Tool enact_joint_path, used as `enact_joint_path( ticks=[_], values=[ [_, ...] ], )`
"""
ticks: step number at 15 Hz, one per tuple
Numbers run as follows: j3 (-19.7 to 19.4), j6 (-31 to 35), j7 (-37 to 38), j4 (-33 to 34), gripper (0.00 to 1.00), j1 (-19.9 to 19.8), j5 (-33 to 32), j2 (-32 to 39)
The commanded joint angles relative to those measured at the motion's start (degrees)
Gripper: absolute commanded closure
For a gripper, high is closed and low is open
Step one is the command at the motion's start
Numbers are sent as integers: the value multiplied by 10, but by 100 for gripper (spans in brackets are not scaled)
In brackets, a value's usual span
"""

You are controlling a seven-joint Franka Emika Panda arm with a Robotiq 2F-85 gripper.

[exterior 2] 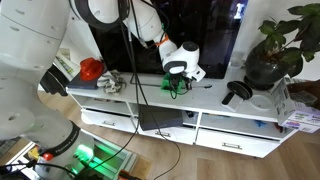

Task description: Remove the silver spoon from the green container.

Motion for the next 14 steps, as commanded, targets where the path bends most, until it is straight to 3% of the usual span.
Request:
enact_joint_path(
  ticks=[1, 4, 5, 14],
  values=[
    [0, -1, 2, 6, 90, -1, -2, 5],
    [1, -1, 2, 11, 90, -1, -2, 7],
    [1, 7, -1, 16, 97, -1, -4, 13],
    [17, 37, -75, 50, 97, -23, -31, 59]
  ],
)
